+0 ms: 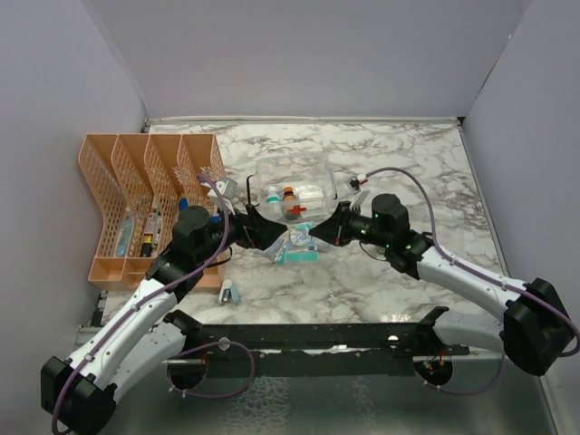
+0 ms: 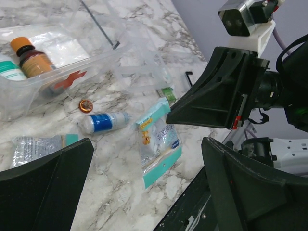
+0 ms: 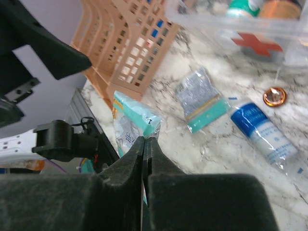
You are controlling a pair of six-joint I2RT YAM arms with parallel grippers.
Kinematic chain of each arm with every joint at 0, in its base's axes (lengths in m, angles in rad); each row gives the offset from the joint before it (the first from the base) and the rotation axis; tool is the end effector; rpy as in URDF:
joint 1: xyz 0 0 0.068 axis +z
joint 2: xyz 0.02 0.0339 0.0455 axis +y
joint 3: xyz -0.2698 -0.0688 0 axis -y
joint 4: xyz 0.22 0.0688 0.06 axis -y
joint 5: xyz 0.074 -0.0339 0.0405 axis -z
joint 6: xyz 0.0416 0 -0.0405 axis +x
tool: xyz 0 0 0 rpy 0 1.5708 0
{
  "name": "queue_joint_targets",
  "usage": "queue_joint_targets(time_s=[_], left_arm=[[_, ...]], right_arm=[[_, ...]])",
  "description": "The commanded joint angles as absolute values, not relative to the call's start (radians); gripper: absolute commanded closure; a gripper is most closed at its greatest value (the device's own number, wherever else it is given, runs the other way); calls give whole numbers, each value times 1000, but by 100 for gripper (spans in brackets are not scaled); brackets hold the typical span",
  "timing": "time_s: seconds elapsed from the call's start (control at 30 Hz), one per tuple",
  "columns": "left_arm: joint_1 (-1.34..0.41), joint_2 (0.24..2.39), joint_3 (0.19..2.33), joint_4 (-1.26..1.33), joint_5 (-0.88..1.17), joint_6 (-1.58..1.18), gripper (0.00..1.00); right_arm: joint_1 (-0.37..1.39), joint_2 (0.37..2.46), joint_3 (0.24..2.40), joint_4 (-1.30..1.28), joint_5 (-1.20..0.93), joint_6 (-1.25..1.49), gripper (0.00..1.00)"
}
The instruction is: Organize the medicine kit
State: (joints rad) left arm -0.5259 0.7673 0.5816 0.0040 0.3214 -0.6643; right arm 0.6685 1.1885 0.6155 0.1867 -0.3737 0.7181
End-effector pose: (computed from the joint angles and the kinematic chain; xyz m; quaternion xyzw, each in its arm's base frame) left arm 0.1358 -0.0940 0.2986 0.0497 0.7637 -0.4560 0.4543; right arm 0.1798 0.1614 0.2525 -0.0835 0.8176 0.4691 0.3234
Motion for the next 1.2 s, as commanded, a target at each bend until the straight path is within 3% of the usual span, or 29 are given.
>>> queue_joint_targets(time_s=[0.0, 0.27, 0.6, 0.8, 0.9, 0.93, 1.03, 1.17], left_arm=[[-529, 761, 595, 89, 444, -688, 2], [-529, 815, 603, 260, 646, -879, 22], [-530, 825, 594, 303, 603, -966, 47], [-529, 813, 577, 279, 538, -958, 74], [-529, 802, 590, 197, 496, -909, 82], [-530, 797, 592, 179, 486, -898, 84], [-529, 792, 602, 135, 461, -870, 86], [-530, 795, 630, 72, 437, -820, 85]], right_arm=[[673, 1105, 671, 220, -409, 670, 99], [673, 1024, 709, 308, -445, 705, 99], [673, 1041, 704, 368, -513, 760, 99], [673, 1070, 699, 349, -545, 752, 99], [673, 1075, 688, 322, -543, 745, 99], [673, 1077, 690, 299, -530, 746, 96], [673, 1083, 737, 157, -461, 731, 65], [673, 1080, 832, -24, -428, 710, 48]])
